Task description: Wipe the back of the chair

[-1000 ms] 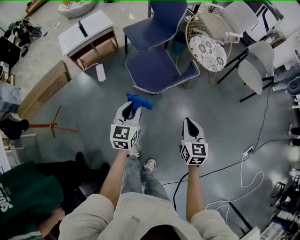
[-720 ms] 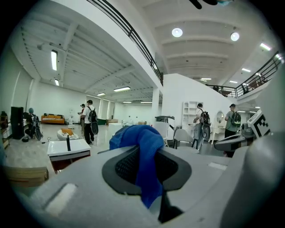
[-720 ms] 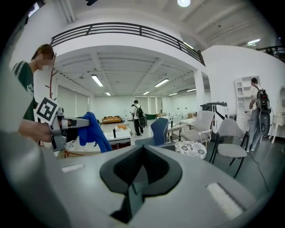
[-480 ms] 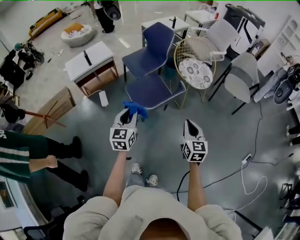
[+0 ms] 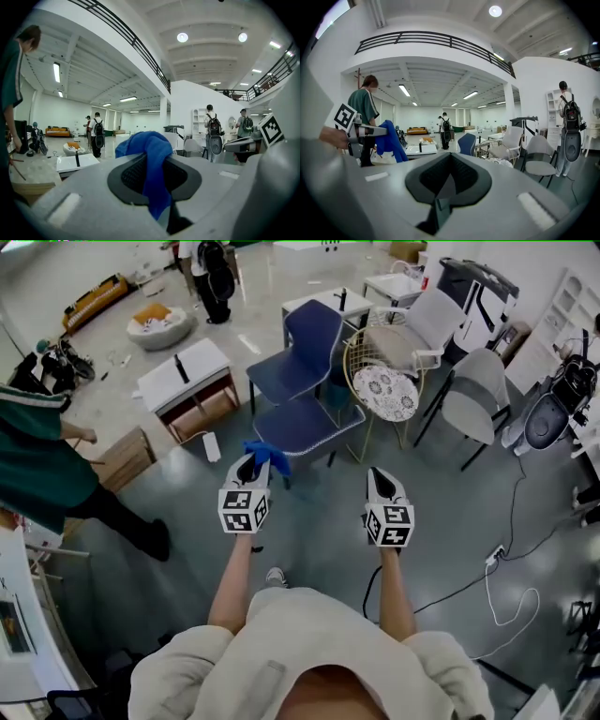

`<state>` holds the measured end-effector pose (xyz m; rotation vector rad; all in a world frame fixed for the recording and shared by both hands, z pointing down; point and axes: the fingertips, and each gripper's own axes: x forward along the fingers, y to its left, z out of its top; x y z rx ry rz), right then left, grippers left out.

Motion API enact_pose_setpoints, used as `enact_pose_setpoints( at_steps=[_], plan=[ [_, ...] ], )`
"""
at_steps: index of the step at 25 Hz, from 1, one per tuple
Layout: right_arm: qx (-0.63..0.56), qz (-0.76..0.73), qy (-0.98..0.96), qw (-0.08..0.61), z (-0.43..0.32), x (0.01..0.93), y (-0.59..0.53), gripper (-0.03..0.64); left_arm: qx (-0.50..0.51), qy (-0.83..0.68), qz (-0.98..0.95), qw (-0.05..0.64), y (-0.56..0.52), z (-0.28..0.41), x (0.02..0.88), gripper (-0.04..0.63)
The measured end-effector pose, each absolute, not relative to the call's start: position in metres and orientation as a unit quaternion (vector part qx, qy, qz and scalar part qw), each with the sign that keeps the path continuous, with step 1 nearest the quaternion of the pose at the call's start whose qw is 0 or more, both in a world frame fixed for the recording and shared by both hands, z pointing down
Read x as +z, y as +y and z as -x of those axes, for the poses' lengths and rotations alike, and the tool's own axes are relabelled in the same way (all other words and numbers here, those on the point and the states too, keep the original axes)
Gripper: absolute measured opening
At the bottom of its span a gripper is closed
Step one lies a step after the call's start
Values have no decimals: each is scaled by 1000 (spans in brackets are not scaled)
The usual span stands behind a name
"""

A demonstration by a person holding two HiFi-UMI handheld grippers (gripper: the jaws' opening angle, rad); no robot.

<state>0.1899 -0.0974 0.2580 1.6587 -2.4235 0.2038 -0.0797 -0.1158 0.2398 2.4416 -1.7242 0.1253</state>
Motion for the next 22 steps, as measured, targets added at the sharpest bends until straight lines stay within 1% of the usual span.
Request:
enact_pose_setpoints(
  at_steps=[10,22],
  plan=[
    [55,-563,-819,95,-193,246,-86,0,41,-579,-811,63,-97,83,232,62],
    [44,-558,-823,100,-186,244,-69,0,45,-576,-813,67,-77,80,240,63]
  ],
)
